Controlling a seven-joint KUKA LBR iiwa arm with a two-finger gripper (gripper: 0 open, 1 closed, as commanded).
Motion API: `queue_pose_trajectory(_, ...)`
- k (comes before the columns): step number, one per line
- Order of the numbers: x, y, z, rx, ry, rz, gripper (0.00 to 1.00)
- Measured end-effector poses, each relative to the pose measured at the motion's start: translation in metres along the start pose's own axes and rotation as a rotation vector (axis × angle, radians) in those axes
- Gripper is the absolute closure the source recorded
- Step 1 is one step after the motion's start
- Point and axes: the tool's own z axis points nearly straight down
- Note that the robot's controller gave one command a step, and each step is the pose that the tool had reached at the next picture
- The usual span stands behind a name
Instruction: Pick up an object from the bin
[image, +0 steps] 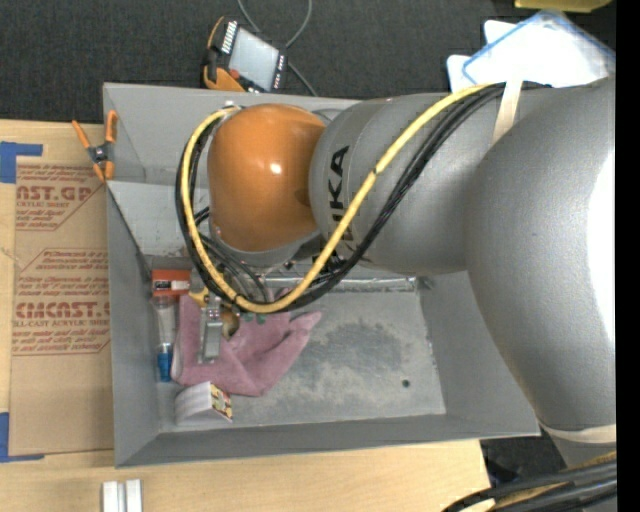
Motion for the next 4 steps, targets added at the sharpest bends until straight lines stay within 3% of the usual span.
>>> queue_pose_trajectory(1,-0.002,-0.002,-0.005,-0.001,-0.007,0.003,0.00)
queue_pose_trajectory(2,0.049,-0.081,0.121,-0.004,-0.012,-0.063,0.00)
queue_pose_trajectory(3,0.045,-0.086,0.118,-0.006,-0.023,-0.276,0.00)
queue_pose_trajectory(4,0.048,-0.079,0.118,-0.007,-0.016,-0.079,0.00)
